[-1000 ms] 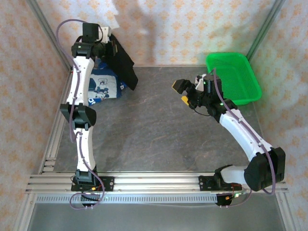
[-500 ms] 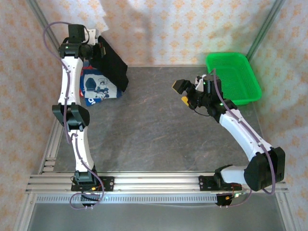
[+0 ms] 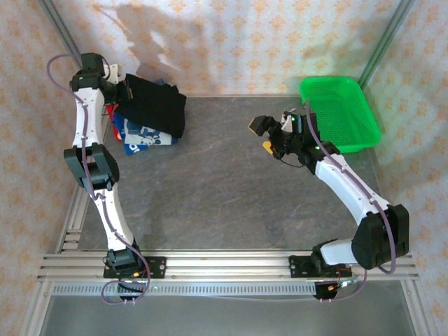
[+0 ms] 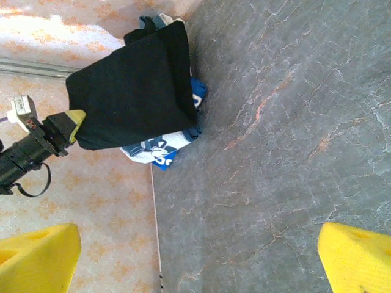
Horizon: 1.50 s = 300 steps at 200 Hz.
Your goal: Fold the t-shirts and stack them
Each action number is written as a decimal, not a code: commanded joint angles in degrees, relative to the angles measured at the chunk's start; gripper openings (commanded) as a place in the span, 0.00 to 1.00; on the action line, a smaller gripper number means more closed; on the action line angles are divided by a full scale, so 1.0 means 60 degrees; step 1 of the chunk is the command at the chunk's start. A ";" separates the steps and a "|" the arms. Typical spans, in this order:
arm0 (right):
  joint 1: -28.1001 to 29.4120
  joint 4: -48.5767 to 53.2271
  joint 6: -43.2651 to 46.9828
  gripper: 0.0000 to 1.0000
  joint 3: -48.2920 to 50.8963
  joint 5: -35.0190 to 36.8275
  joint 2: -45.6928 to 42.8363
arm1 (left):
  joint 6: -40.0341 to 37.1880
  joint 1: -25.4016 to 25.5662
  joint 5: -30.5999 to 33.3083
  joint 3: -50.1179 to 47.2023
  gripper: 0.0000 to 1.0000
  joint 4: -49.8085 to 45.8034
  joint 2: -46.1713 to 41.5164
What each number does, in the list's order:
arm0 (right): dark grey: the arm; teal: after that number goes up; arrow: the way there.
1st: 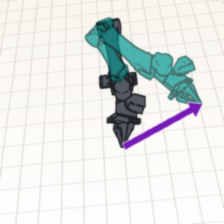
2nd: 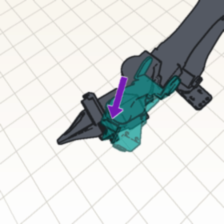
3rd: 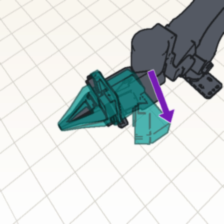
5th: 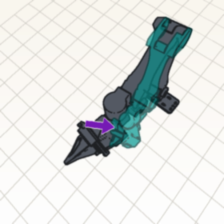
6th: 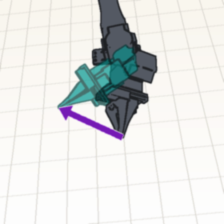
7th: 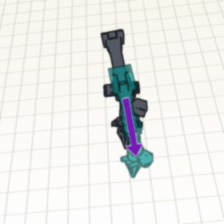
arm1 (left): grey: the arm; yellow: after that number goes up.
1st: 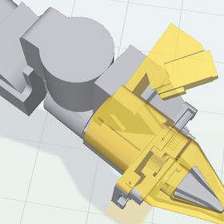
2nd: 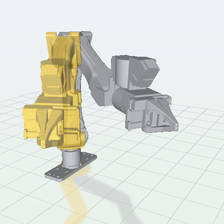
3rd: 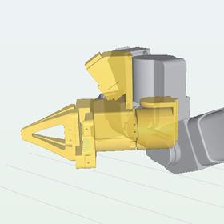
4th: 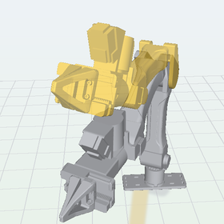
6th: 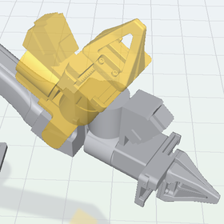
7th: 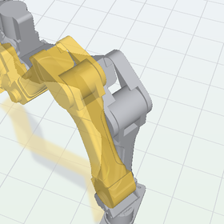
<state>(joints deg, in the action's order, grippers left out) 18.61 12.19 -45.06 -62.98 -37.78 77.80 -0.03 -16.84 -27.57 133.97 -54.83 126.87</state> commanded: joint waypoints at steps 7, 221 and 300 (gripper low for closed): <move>0.0041 0.0041 -0.0081 0.99 -0.0343 0.0174 0.0081 | 0.0283 -0.0393 0.0274 -0.0516 0.00 0.0425 -0.0273; -0.1101 0.2501 0.1989 0.99 -0.0874 0.0342 -0.1307 | 0.3828 -0.1704 0.0400 -0.3457 1.00 0.2490 -0.3282; -0.2944 0.2898 0.4768 0.99 0.1779 0.5952 -0.2971 | 0.3060 0.0362 0.3249 -1.2528 1.00 0.6344 -0.9701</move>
<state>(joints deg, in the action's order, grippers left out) 2.74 30.55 -22.98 -59.18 -19.14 62.04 21.19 -19.33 -17.56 72.05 -26.79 71.61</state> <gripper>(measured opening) 0.993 0.998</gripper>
